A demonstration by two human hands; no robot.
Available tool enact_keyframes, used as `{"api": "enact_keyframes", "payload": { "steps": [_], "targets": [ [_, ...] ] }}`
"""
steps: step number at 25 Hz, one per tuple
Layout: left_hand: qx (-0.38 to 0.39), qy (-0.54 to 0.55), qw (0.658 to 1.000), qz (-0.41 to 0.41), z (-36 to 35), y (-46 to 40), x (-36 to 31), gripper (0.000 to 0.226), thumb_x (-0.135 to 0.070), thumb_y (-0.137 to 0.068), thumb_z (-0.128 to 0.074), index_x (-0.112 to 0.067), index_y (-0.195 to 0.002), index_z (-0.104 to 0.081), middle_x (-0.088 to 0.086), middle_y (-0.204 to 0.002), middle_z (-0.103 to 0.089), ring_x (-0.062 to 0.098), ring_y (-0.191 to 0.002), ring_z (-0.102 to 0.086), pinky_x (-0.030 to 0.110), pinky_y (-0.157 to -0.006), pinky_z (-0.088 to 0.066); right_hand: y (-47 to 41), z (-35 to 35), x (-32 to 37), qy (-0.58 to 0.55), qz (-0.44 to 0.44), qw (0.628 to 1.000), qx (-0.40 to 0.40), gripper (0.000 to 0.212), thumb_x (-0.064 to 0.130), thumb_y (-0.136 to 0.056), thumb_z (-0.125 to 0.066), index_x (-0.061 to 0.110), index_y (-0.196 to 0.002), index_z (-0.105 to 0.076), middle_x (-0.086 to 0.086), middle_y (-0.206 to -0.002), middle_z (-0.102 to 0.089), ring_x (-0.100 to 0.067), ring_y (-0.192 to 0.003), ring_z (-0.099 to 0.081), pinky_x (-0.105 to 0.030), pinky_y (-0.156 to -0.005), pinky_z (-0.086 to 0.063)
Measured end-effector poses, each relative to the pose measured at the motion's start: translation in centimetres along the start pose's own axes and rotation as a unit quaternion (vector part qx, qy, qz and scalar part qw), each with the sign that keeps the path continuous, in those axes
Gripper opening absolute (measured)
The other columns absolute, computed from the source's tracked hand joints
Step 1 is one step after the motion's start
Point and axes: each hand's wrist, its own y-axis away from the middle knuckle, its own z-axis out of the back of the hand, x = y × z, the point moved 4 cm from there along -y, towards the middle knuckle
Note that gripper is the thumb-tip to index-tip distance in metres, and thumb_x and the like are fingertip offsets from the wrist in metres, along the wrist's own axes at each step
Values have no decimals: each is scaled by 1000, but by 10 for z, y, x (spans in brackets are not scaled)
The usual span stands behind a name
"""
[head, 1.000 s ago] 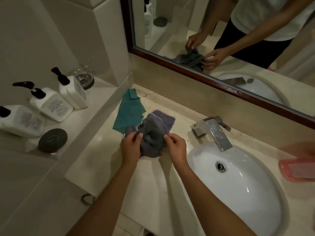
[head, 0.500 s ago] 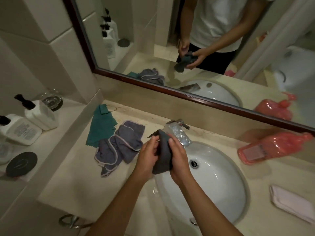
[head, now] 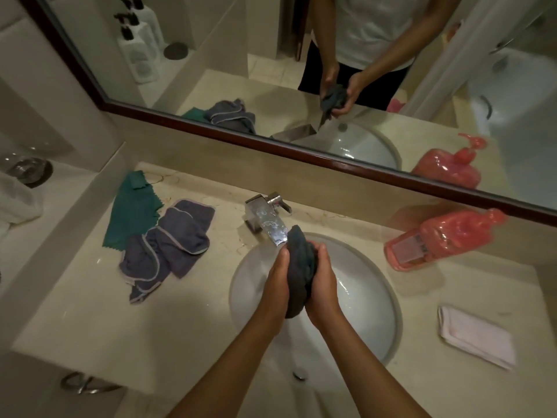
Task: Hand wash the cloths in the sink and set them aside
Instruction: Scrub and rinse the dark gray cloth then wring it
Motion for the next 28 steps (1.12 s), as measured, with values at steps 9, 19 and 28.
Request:
{"api": "enact_keyframes", "payload": {
  "steps": [9, 19, 28],
  "targets": [
    [-197, -85, 977, -20, 19, -14, 40, 39, -44, -105, -42, -18, -93, -69, 10, -86, -71, 37, -89, -70, 58, -81, -59, -51, 45, -6, 144, 11, 989, -43, 35, 32, -107, -38, 16, -114, -69, -4, -118, -66, -20, -113, -60, -28, -89, -48],
    [-195, 89, 976, 26, 27, -62, 46, 59, -50, -108, -21, -20, -109, -72, 15, -112, -73, 33, -108, -67, 44, -94, -53, -149, -25, 8, 127, 26, 991, 43, 40, 9, -100, -58, 9, -139, -56, -6, -87, -72, -13, -70, -63, -25, -70, -55],
    [-175, 135, 975, -3, 33, -93, 54, 57, -54, -107, -16, -34, -106, -69, -9, -93, -78, 15, -100, -70, 37, -95, -54, -176, -23, 6, 149, 105, 982, 37, 25, 3, -94, -65, 3, -119, -71, -6, -79, -74, -12, -65, -64, -20, -66, -57]
  ]
}}
